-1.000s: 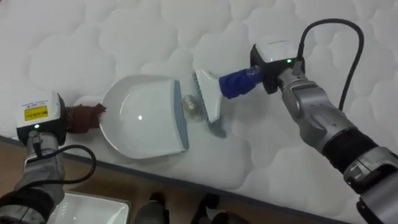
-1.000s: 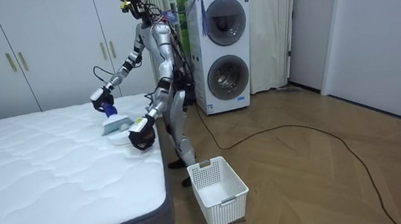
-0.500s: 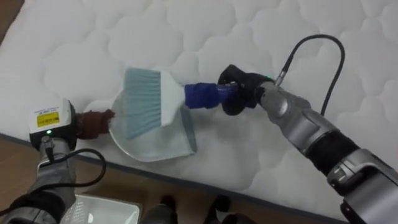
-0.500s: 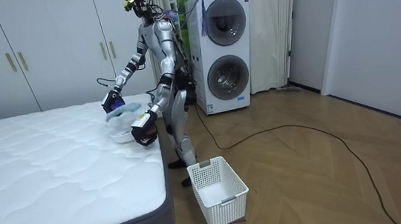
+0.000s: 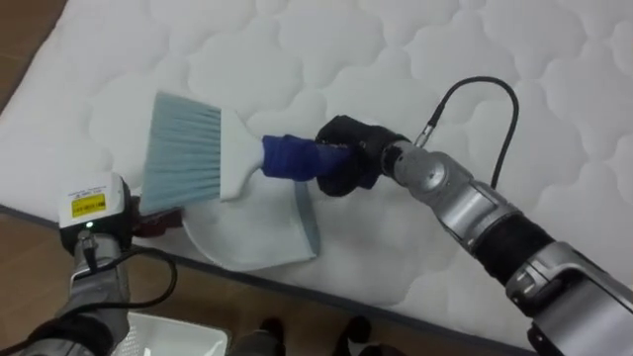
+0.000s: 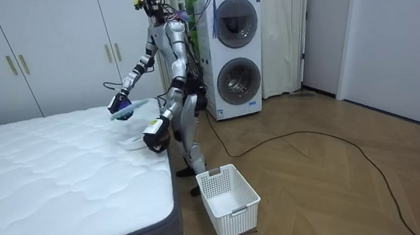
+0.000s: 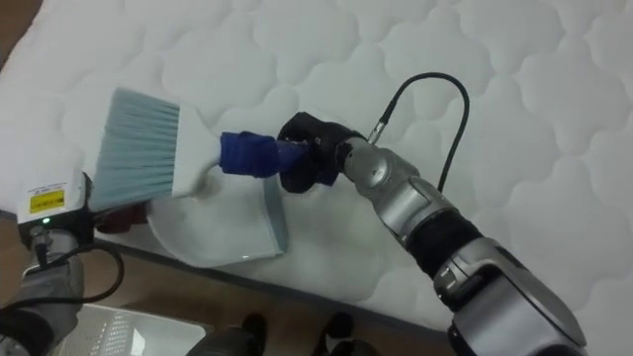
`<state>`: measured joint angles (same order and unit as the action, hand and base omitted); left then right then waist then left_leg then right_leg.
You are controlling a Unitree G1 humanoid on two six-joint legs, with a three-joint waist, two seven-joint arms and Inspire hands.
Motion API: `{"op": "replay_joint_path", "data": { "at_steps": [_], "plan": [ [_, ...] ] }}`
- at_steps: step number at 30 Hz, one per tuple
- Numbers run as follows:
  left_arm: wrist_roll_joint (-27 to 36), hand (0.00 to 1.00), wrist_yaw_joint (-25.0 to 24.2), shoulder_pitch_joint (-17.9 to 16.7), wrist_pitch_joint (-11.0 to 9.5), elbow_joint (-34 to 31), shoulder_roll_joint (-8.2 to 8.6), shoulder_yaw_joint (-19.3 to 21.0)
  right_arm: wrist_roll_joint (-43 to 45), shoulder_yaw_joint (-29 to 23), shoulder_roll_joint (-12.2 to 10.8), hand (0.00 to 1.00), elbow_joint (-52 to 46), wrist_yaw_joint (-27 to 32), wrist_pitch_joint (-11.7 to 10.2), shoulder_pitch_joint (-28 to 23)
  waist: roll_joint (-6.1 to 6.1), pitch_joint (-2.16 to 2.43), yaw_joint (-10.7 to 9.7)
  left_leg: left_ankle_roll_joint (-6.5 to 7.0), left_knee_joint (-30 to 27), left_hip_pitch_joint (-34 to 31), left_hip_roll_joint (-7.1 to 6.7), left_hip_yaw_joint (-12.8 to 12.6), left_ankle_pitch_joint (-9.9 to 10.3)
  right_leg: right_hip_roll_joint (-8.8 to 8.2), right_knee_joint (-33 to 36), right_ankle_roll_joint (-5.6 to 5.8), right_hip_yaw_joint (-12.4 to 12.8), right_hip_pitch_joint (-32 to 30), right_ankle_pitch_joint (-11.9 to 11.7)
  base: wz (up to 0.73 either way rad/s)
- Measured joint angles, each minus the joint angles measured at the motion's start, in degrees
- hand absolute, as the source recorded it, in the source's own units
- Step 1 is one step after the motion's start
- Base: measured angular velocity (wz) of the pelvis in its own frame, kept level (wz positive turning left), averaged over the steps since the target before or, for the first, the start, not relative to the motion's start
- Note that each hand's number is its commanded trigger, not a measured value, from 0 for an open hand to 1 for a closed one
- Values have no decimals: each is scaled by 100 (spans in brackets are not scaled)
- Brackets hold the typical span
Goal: Clean bed
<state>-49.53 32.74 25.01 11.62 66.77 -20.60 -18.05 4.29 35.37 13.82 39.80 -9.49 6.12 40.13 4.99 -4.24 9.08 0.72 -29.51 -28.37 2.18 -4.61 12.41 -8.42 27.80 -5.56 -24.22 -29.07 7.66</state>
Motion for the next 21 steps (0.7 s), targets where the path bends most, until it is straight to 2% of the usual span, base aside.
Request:
{"op": "replay_joint_path", "data": {
  "at_steps": [5, 10, 16, 17, 18, 21],
  "plan": [
    [-2, 100, 38, -24, -30, 26, -24, 95, -10, -193, 22, 100, 0, 35, -124, -99, 13, 5, -112, 4, -8, -2, -2, -4, 3, -2, -2, 1, 4, -2, -1, 0],
    [3, 100, 171, -24, -88, 52, -25, 115, -352, -484, 128, 100, 1, 171, -150, -214, 15, 6, -225, 10, -38, -6, -3, -4, 6, -3, -4, 7, 6, -1, -5, 0],
    [7, 100, 442, -44, -331, 61, -24, 234, -1094, -1237, 224, 100, 2, 641, -341, -486, 28, 15, -417, 13, -18, 9, -2, -24, 4, 1, -13, 18, 33, 4, -16, 0],
    [0, 100, 491, -46, -395, 60, -24, 233, -1309, -1334, 285, 53, 2, 768, -413, -549, 47, 27, -441, 14, -15, 25, -1, -35, 3, 0, -17, 18, 36, 16, -21, 0],
    [20, 100, 548, -56, -466, 60, -23, 224, -1469, -1438, 341, 0, 3, 895, -494, -644, 63, 34, -523, 15, -13, 70, -1, -37, 3, 0, -23, 19, 36, 60, -20, 0],
    [62, 100, 583, -101, -638, 51, -5, 226, -1675, -1698, 438, 0, 21, 1128, -606, -1001, 91, 49, -620, 20, 91, 310, 11, -56, 7, 43, -141, 53, 85, 291, -3, 1]
  ]
}}
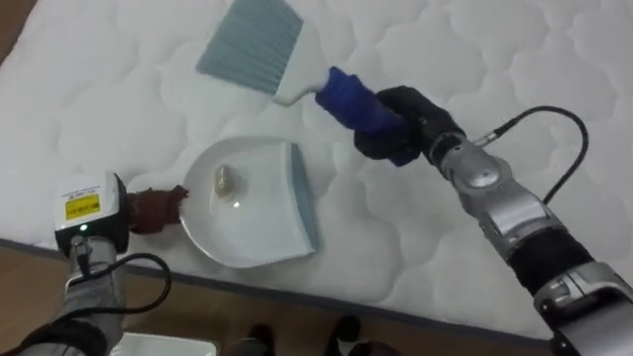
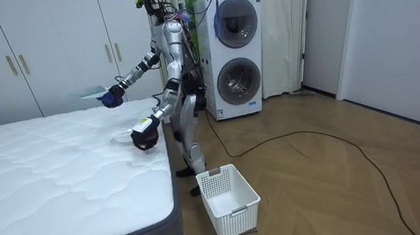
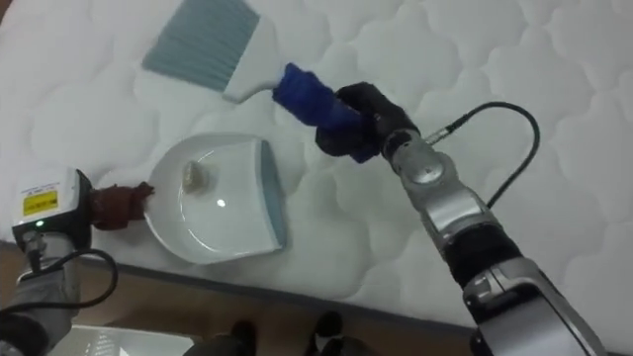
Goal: Clean bed
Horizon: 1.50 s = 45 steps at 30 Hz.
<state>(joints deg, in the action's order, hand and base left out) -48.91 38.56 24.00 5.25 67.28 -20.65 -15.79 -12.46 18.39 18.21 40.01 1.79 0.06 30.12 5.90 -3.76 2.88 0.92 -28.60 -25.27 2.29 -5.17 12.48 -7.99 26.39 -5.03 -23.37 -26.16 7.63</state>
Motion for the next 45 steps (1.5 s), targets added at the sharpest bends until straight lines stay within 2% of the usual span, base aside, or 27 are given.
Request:
{"op": "replay_joint_path", "data": {
  "at_steps": [2, 4, 6, 8, 10, 12, 13, 15, 18, 21, 24, 26, 27, 31, 33, 35, 36, 37, 40, 41, 42, 43, 44, 45],
  "plan": [
    [-3, 100, 1, -27, -123, -27, 10, 76, -83, -263, 15, 0, -5, 94, -17, -252, 27, 21, -33, -2, 95, 113, 9, -16, 0, 26, -89, 13, 4, 110, -9, -5],
    [-10, 100, 42, -251, -279, -318, 12, 357, -87, -644, 49, 0, -8, 271, -44, -463, 16, 35, -121, 2, 140, 192, 21, -27, 5, 55, -178, 26, 5, 203, -35, -5],
    [1, 100, 138, -403, -320, -468, 19, 451, -100, -890, 68, 0, -8, 452, -67, -618, 6, 50, -133, 1, 215, 309, 53, -63, 4, 121, -289, 40, 18, 326, -99, -12],
    [-2, 100, 148, -645, -336, -615, 19, 502, -101, -1001, 72, 0, -15, 587, -79, -701, -31, 133, -135, 2, 313, 474, 73, -128, 4, 172, -405, 62, 96, 456, -145, -23],
    [1, 100, 146, -893, -364, -848, 19, 538, -113, -1087, 81, 0, -26, 683, -151, -713, -74, 174, -139, 3, 444, 687, 78, -190, 4, 201, -507, 84, 150, 622, -162, -16],
    [-8, 100, 145, -1174, -460, -1063, 24, 564, -112, -1126, 99, 0, -215, 786, -288, -844, -135, 272, -126, 1, 614, 1020, 74, -221, 2, 219, -591, 113, 160, 888, -148, -3],
    [-8, 100, 141, -1326, -503, -1180, 47, 633, -129, -1134, 134, 0, -414, 801, -322, -959, -181, 305, -125, 1, 648, 1162, 70, -221, 2, 220, -617, 140, 160, 1023, -127, 0],
    [-6, 100, 141, -1529, -550, -1344, 119, 763, -331, -1245, 183, 0, -672, 804, -405, -1177, -261, 349, -108, 1, 793, 1402, 47, -217, 1, 224, -693, 175, 167, 1248, -104, 5],
    [66, 100, 105, -1842, -558, -1507, 163, 909, -468, -1334, 204, 0, -854, 803, -440, -1511, -301, 380, -131, 5, 1057, 1848, -16, -175, -2, 224, -770, 270, 229, 1662, -7, 11],
    [105, 100, -61, -2085, -558, -2098, 230, 1007, -567, -1590, 211, 0, -1234, 819, -440, -1963, -311, 383, -134, 14, 1081, 1915, -55, 78, -12, 289, -967, 323, 213, 1907, -7, 43],
    [87, 100, -194, -2205, -568, -2478, 257, 1056, -530, -1806, 209, 0, -1584, 942, -434, -2282, -321, 389, -276, 34, 1117, 1892, -163, 456, -69, 333, -1074, 387, 356, 2084, 31, 70],
    [88, 100, -279, -2221, -568, -2557, 258, 1099, -539, -1930, 209, 0, -1699, 1015, -434, -2332, -325, 391, -277, 37, 1144, 1902, -218, 627, -89, 382, -1113, 419, 492, 2168, 63, 59],
    [97, 100, -306, -2284, -566, -2632, 251, 1140, -556, -1973, 210, 0, -1801, 1048, -434, -2360, -321, 393, -248, 39, 1177, 1938, -241, 698, -100, 417, -1136, 443, 624, 2219, 86, 36],
    [120, 100, -327, -2618, -570, -2935, 252, 1271, -560, -1966, 197, 0, -2056, 1081, -455, -2406, -294, 402, -241, 41, 1287, 2031, -314, 933, -128, 429, -1210, 506, 786, 2387, 167, 37],
    [216, 100, -332, -2717, -574, -2960, 255, 1283, -549, -1958, 159, 0, -2104, 1069, -456, -2455, -264, 403, -167, 35, 1285, 2095, -329, 1071, -131, 469, -1286, 534, 924, 2540, 185, 35],
    [206, 100, -382, -2755, -586, -2995, 299, 1388, -507, -1960, 158, 0, -2108, 1078, -459, -2467, -256, 400, -64, 29, 1260, 2076, -327, 1143, -134, 484, -1286, 545, 909, 2575, 191, 33],
    [207, 100, -436, -2802, -587, -3086, 376, 1505, -452, -1960, 154, 0, -2108, 1082, -474, -2467, -259, 398, -34, 26, 1179, 2013, -340, 1188, -134, 490, -1295, 545, 874, 2591, 191, 48],
    [209, 100, -452, -2838, -587, -3162, 457, 1575, -341, -1961, 150, 0, -2108, 1132, -476, -2476, -261, 397, -14, 26, 1091, 1946, -381, 1189, -133, 494, -1343, 545, 807, 2645, 191, 50],
    [213, 100, -454, -2860, -649, -3209, 512, 1574, -264, -1991, 151, 0, -2114, 1224, -487, -2489, -282, 385, -31, 27, 942, 1776, -389, 1144, -134, 494, -1437, 550, 517, 2787, 199, 78],
    [220, 100, -452, -2855, -670, -3209, 546, 1576, -264, -1997, 152, 0, -2126, 1284, -517, -2521, -281, 379, -67, 43, 883, 1675, -350, 934, -147, 486, -1486, 545, 340, 2871, 237, 105],
    [230, 100, -453, -2870, -668, -3200, 606, 1577, -269, -2007, 153, 0, -2126, 1326, -522, -2529, -275, 368, -68, 67, 888, 1618, -277, 576, -229, 448, -1498, 541, 229, 2912, 279, 123],
    [232, 100, -453, -2875, -670, -3199, 665, 1570, -272, -2060, 153, 0, -2140, 1385, -561, -2559, -284, 365, -80, 102, 951, 1545, -262, 352, -358, 406, -1501, 542, 72, 2913, 303, 98],
    [246, 100, -453, -2875, -672, -3193, 690, 1571, -275, -2092, 153, 0, -2165, 1417, -566, -2585, -283, 365, -76, 104, 1024, 1523, -295, 343, -446, 380, -1513, 547, -26, 2906, 321, 102],
    [318, 100, -454, -2873, -683, -3179, 731, 1571, -294, -2170, 156, 0, -2265, 1469, -570, -2656, -276, 368, -89, 76, 1140, 1497, -301, 186, -611, 216, -1589, 509, -421, 2888, 344, 107]
  ]
}}
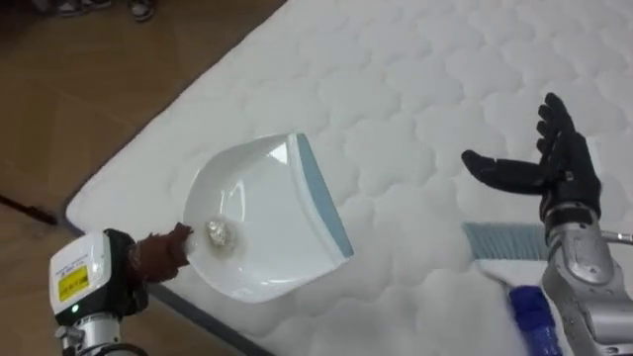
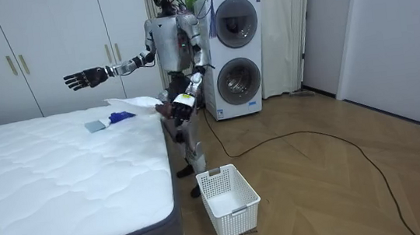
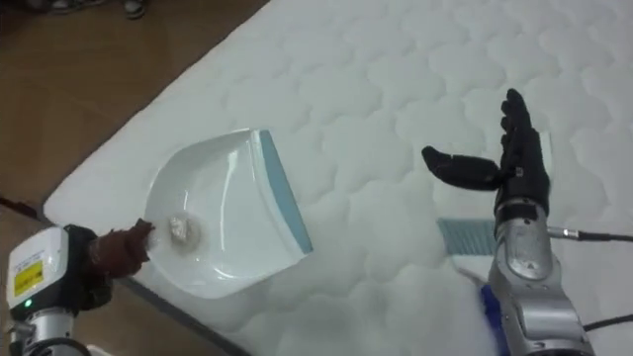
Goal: Clean bed
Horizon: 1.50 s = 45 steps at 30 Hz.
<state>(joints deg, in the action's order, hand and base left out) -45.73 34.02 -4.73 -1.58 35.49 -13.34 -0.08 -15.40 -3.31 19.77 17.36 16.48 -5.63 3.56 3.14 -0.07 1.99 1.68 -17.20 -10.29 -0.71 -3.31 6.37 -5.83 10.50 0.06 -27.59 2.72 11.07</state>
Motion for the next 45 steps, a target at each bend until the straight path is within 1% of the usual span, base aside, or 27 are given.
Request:
{"op": "replay_joint_path", "data": {
  "at_steps": [1, 2, 3, 4, 5, 7, 8, 9, 11, 12, 14, 17, 19, 20, 22, 23, 24, 25, 28, 29, 30, 31, 33, 37, 40, 42, 45],
  "plan": [
    [107, 100, -26, 12, -6, 8, 18, 5, -28, -51, 8, 0, -109, 44, -7, -54, 10, -13, -53, 29, -539, -125, 282, -764, 151, -193, 60, 60, -713, 41, 13, 95],
    [197, 100, -73, 0, -4, 28, 7, 10, -35, -38, 7, 0, -109, 53, -3, -53, 15, -15, -35, 47, -891, -102, 470, -1117, 346, -228, 82, 89, -932, 98, 22, 84],
    [410, 100, -185, 1, -3, 66, -14, 47, -57, -18, 7, 0, -145, 22, -3, -46, -31, -3, -88, -17, -1397, 32, 852, -1615, 716, -253, 148, 168, -1391, 315, 58, 66],
    [505, 100, -247, 12, -2, 72, -10, 81, -62, -20, 8, 0, -159, 20, -1, -35, -63, -10, -142, -63, -1523, 85, 1024, -1836, 857, -260, 266, 216, -1608, 413, 88, 110],
    [652, 100, -369, 89, 10, 102, 30, 107, -75, -69, 34, 0, -210, 40, 5, -4, -139, -60, -226, -22, -1501, 65, 1125, -2135, 998, -328, 555, 314, -1857, 479, 190, 130],
    [681, 100, -502, 211, 45, 101, 95, 78, -76, -205, 51, 0, -308, 116, -1, 24, -129, -70, -368, 76, -1152, -27, 684, -1476, 980, -387, 815, 267, -1480, 255, 340, 122],
    [689, 100, -520, 247, 43, 84, 92, 54, -77, -259, 50, 0, -314, 181, -7, 22, -95, -61, -398, 240, -871, -74, 356, -945, 845, -395, 834, 218, -1088, 63, 361, 117],
    [717, 100, -519, 236, 49, 85, 76, 47, -76, -256, 52, 0, -311, 233, -7, -6, -74, -58, -458, 291, -708, -86, 138, -616, 713, -352, 803, 205, -773, 2, 372, 115],
    [743, 100, -518, 233, 84, 55, 71, 36, -107, -254, 51, 0, -267, 284, -7, -19, -83, -54, -443, 348, -618, -70, -18, -395, 602, -319, 746, 209, -532, 29, 357, 90],
    [749, 100, -513, 234, 82, 18, 41, 45, -137, -244, 50, 0, -258, 294, -7, -19, -89, -39, -308, 369, -588, -107, -70, -314, 542, -329, 733, 334, -571, 56, 274, 56],
    [752, 100, -495, 238, 82, -40, 0, 83, -188, -210, 43, 0, -257, 332, -7, -20, -89, -36, -140, 394, -528, -155, -126, -221, 444, -370, 735, 396, -785, 121, 214, 44],
    [782, 100, -477, 220, 75, -43, -9, 116, -260, -19, 19, 0, -240, 417, -6, -29, -103, -30, 97, 415, -579, -211, -127, -222, 432, -474, 989, 397, -1031, 149, 212, 40],
    [777, 100, -473, 221, 70, -49, -9, 114, -271, 32, -34, 0, -232, 405, -2, -30, -115, -29, 221, 408, -658, -213, -188, 6, 463, -517, 1235, 393, -1032, 90, 215, 43],
    [747, 100, -467, 221, 69, -71, -3, 108, -249, 37, -59, 0, -231, 403, -1, -42, -134, -31, 245, 449, -654, -210, -255, 227, 462, -514, 1373, 337, -830, -46, 232, 60],
    [733, 100, -427, 220, 77, -110, 2, 111, -180, 37, -152, 0, -229, 385, 22, -49, -195, -35, 263, 497, -577, -208, -422, 827, 323, -293, 1422, 239, -73, -513, 410, 65],
    [731, 100, -426, 221, 78, -116, -4, 108, -180, 37, -189, 0, -227, 386, 41, -54, -202, -33, 246, 492, -536, -186, -450, 936, 281, -232, 1422, 235, 86, -658, 411, 82],
    [735, 100, -424, 225, 75, -129, -8, 107, -181, 38, -235, 0, -227, 400, 63, -61, -204, -29, 149, 499, -487, -166, -546, 1221, 187, -151, 1401, 224, 365, -904, 393, 109],
    [746, 100, -424, 227, 72, -129, -10, 105, -190, 36, -265, 0, -228, 430, 69, -85, -161, -29, 77, 498, -426, -104, -656, 1468, 116, -59, 1402, 176, 619, -1101, 324, 115],
    [749, 100, -426, 247, 53, -129, -64, 100, -238, 36, -256, 0, -228, 483, 70, -122, -5, -21, -63, 489, -564, -124, -933, 1900, 120, 113, 999, 74, 1161, -1313, 95, 113],
    [740, 100, -427, 249, 48, -130, -78, 99, -229, 36, -251, 0, -228, 494, 71, -148, 13, -15, -80, 472, -650, -161, -967, 1940, 151, 133, 990, 66, 1189, -1288, 58, 121],
    [733, 100, -426, 263, 38, -143, -95, 99, -223, 29, -245, 0, -232, 549, 75, -167, 22, -9, -156, 436, -784, -295, -836, 1540, 196, 67, 973, 29, 950, -1219, -70, 127],
    [738, 100, -426, 312, 28, -141, -124, 80, -225, 23, -240, 0, -231, 587, 75, -193, 38, -25, -240, 544, -873, -417, -485, 623, 318, -41, 1043, 9, 654, -1200, -208, 117],
    [743, 100, -427, 312, 37, -109, -136, 42, -233, 39, -245, 0, -220, 499, 78, -266, 18, -51, -152, 517, -956, -460, -293, 221, 453, -25, 1128, 5, 653, -1185, -168, 63],
    [729, 100, -432, 314, 34, -115, -253, 48, -214, 112, -244, 0, -125, 138, 78, -284, -44, -72, -134, 511, -888, -567, -429, 588, 428, 197, 895, -4, 956, -1189, -173, 52],
    [710, 100, -448, 315, 34, -113, -614, 49, -84, 216, -242, 0, -54, -28, 78, -302, -85, -71, -125, 552, -820, -704, -508, 776, 387, 239, 957, -19, 1187, -1326, -190, 32],
    [710, 100, -447, 338, 50, -104, -791, 27, 110, 220, -243, 0, 30, -31, 78, -277, -149, -106, -135, 555, -827, -769, -516, 849, 385, 236, 1011, -6, 1211, -1417, -183, 18],
    [717, 100, -431, 592, 76, 134, -893, -67, 343, 290, -216, 0, 424, 50, 69, -156, -316, -146, -137, 554, -835, -892, -558, 979, 384, 242, 1047, 43, 1330, -1522, -152, 24]
  ]
}}
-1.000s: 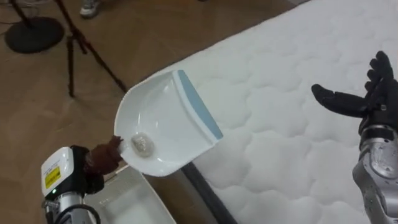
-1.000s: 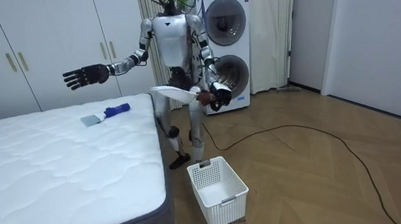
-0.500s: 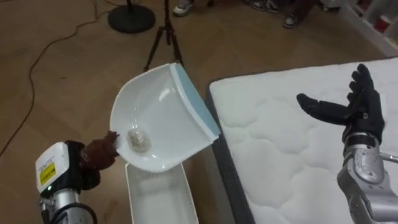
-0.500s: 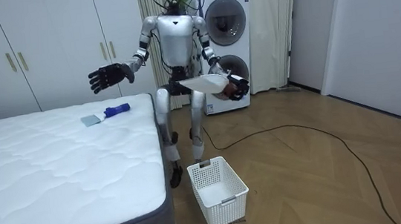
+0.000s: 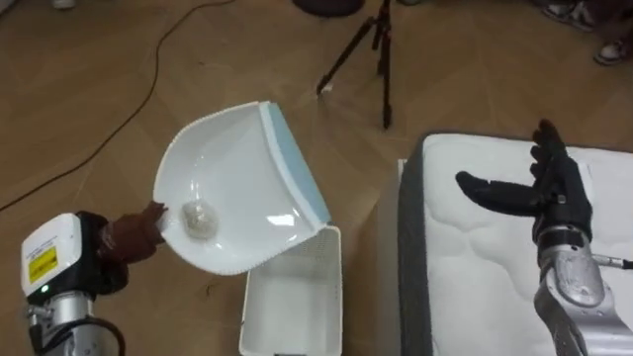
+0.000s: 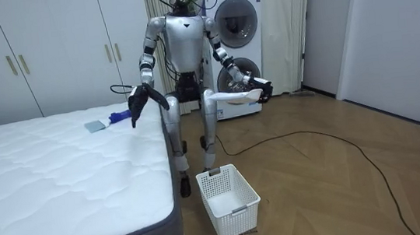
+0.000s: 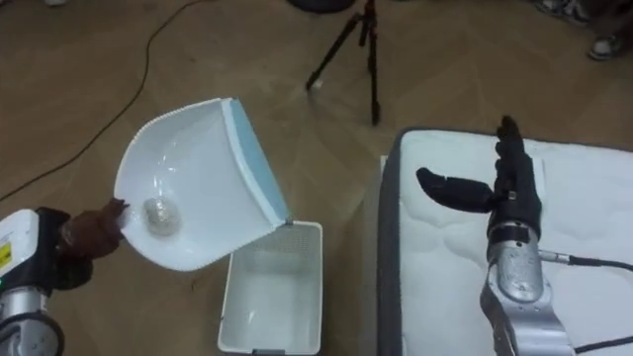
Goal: Clean bed
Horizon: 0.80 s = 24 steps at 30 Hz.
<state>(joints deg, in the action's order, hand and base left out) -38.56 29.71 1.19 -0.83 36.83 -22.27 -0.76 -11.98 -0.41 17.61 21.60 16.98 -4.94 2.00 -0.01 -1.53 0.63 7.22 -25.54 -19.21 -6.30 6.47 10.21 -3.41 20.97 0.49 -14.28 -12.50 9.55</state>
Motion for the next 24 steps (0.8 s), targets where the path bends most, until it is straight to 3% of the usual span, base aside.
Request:
{"op": "replay_joint_path", "data": {
  "at_steps": [4, 8, 10, 14, 15, 19, 22, 24],
  "plan": [
    [-43, 100, -1, 371, 5, 494, -116, -21, 538, 194, 7, 0, 248, 115, -1, 47, -73, 2, 84, 0, -66, -367, -76, -81, 0, -132, 409, -6, 54, -522, 216, 0],
    [-107, 100, -2, 563, 50, 813, -445, -250, 1033, 442, 89, 0, 480, 118, -23, 113, -143, -32, -15, -2, -196, -670, -169, -127, 1, -278, 837, -8, 69, -929, 433, 9],
    [-403, 100, -2, 617, 58, 817, -660, -288, 1112, 545, 104, 0, 523, 122, -24, 110, -233, -85, -79, -13, -285, -889, -165, -149, 8, -297, 916, -32, 9, -1114, 463, 11],
    [-840, 100, -2, 858, 59, 813, -910, -415, 1227, 676, 113, 0, 882, 114, -47, 125, -284, -103, -75, -18, -508, -1252, -173, -208, 12, -354, 1265, -70, 44, -1532, 527, 2],
    [-923, 100, -4, 940, 57, 815, -1053, -523, 1227, 697, 122, 0, 913, 109, -47, 109, -307, -116, -97, -27, -553, -1387, -185, -233, 21, -375, 1398, -83, 78, -1697, 554, 0],
    [-1307, 100, -43, 978, 89, 809, -1498, -821, 1268, 700, 148, 0, 958, 45, -51, 92, -453, -152, -401, -28, -744, -1658, -263, -257, 20, -480, 1697, -108, 53, -1999, 670, 5],
    [-1381, 100, -159, 990, 87, 808, -1918, -1250, 1271, 826, 331, 0, 1129, 35, -107, 86, -628, -158, -612, -27, -800, -1775, -265, -312, 19, -517, 1798, -126, 100, -2153, 680, -7],
    [-1432, 100, -214, 990, 90, 806, -1973, -1316, 1339, 828, 373, 0, 1147, 38, -176, 86, -706, -161, -660, -29, -802, -1783, -265, -359, 18, -526, 1864, -132, 144, -2202, 683, -14]
  ]
}}
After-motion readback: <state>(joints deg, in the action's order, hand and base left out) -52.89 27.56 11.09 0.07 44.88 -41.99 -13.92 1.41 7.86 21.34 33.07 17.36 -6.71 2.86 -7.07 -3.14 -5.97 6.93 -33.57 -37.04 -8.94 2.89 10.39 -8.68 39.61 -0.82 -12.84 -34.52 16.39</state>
